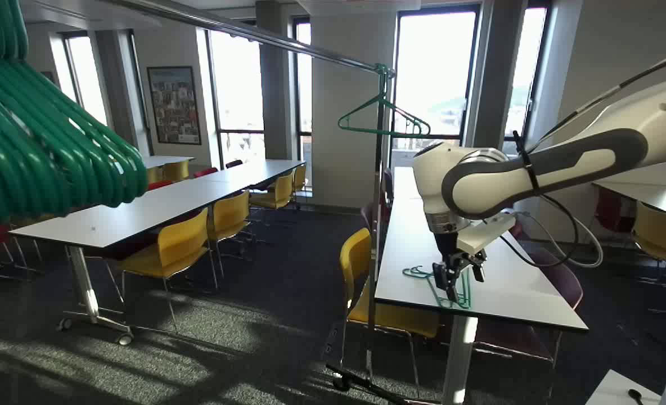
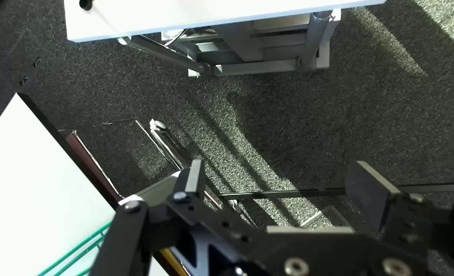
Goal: Put one hanger on the table
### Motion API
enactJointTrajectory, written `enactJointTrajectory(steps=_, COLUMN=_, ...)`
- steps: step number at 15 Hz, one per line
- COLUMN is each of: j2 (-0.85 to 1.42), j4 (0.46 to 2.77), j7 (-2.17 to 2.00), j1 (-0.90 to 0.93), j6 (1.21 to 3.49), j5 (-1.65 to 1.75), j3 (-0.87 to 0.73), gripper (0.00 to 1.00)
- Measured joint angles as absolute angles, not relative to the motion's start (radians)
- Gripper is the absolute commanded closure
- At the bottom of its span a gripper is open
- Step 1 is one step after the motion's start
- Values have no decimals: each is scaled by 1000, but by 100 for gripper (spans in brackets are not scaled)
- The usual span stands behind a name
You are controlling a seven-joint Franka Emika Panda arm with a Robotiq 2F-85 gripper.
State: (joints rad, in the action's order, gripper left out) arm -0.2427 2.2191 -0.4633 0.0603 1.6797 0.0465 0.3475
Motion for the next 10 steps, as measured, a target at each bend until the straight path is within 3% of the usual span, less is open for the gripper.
enactJointTrajectory(steps=10, j2=-277, j4=2219, j7=-547, j1=68, j6=1951, j5=189, j3=321, gripper=0)
